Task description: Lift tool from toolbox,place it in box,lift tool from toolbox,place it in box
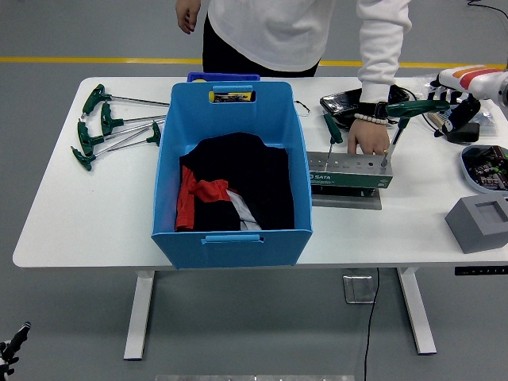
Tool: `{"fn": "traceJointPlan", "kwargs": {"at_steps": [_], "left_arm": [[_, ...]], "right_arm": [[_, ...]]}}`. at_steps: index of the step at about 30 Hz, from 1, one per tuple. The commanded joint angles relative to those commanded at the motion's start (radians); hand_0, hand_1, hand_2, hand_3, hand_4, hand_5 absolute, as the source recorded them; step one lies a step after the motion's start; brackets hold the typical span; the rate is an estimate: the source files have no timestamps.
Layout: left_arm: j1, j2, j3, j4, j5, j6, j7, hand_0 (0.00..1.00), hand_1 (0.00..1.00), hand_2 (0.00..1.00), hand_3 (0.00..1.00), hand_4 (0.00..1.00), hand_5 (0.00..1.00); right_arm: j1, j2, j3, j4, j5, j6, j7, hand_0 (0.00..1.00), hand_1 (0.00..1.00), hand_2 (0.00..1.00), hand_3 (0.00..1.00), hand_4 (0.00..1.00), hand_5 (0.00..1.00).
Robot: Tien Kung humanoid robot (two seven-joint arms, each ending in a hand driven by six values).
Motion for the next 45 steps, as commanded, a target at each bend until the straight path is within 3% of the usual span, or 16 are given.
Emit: {"fn": "traceJointPlan", "kwargs": {"at_steps": [10,11,16,17,22,23,45], "left_arm": [[-0.007,0.002,0.000,0.000,0.000,0.000,0.000,0.883,0.900,0.904,0.751,0.702,0.777],[-0.007,0.003,-0.001,0.000,0.001,0.000,0.000,0.883,0.901,0.903,0.751,0.702,0.777],[-0.009,0.002,-0.002,0.000,0.001,0.000,0.000,0.883,0.901,0.903,0.751,0.702,0.777],[-0.010,0.002,-0.002,0.000,0.002,0.000,0.001,0.883,0.901,0.903,0.749,0.700,0.775],[-0.011,0.003,-0.008,0.000,0.009,0.001,0.002,0.883,0.901,0.903,0.749,0.700,0.775],[-0.011,0.003,-0.009,0.000,0.009,0.001,0.002,0.883,0.900,0.902,0.748,0.700,0.776],[-0.020,0.005,-0.014,0.000,0.016,0.001,0.005,0.884,0.901,0.902,0.751,0.702,0.777]], "right_arm": [[-0.005,0.015,-0.019,-0.001,0.036,0.007,-0.002,0.611,0.411,0.437,0.550,0.998,0.196],[-0.005,0.016,-0.020,0.000,0.037,0.009,-0.003,0.545,0.382,0.411,0.528,0.998,0.195],[-0.003,0.018,-0.022,0.000,0.040,0.013,-0.006,0.545,0.382,0.411,0.528,0.998,0.195],[-0.002,0.018,-0.022,0.000,0.041,0.013,-0.006,0.460,0.322,0.339,0.450,0.998,0.190],[0.000,0.020,-0.027,0.006,0.061,0.015,-0.007,0.460,0.322,0.339,0.450,0.998,0.190],[0.000,0.021,-0.028,0.007,0.067,0.016,-0.007,0.424,0.289,0.318,0.411,0.998,0.190],[0.013,0.032,-0.046,0.013,0.104,0.045,-0.010,0.391,0.258,0.288,0.350,0.998,0.200]]}}
